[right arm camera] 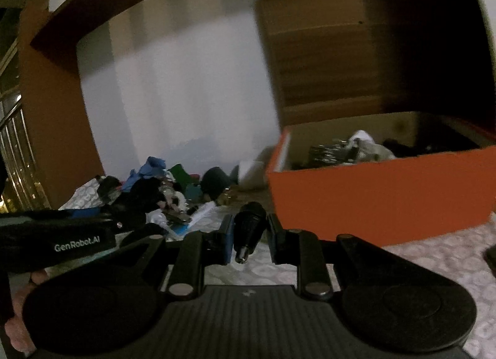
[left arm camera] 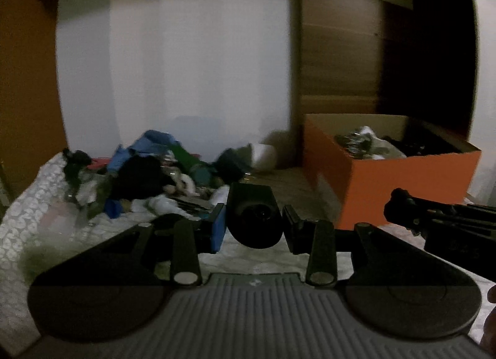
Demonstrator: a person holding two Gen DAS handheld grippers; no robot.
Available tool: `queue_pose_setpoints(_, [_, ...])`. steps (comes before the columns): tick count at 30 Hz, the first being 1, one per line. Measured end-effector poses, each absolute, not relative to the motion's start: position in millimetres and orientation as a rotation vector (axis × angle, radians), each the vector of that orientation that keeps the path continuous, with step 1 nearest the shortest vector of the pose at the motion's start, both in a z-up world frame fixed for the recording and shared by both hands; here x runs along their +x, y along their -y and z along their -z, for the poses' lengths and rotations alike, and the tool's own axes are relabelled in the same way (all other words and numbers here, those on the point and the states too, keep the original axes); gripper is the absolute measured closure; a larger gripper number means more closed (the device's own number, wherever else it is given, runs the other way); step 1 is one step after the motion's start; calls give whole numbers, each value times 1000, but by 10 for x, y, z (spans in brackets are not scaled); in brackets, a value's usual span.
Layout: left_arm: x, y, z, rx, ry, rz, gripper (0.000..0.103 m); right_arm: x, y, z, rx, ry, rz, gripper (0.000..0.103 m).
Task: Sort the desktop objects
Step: 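Lift both black items and carry them toward the orange box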
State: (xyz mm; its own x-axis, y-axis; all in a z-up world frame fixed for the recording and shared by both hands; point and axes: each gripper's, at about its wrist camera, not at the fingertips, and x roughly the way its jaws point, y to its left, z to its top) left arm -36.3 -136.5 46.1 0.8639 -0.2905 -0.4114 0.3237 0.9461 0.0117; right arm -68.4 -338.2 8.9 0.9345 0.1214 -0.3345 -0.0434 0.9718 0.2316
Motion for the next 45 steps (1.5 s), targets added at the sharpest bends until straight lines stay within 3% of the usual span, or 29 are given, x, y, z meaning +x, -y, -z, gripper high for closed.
queue_pose_setpoints(29, [-555,2716,-536,182,-384,567,65,-1279,4608,-208,275,-241,197,83])
queue_pose_setpoints(45, [-6,3125,-868,186,-297,524,65,-694,4931,-479,207,-221,238,83])
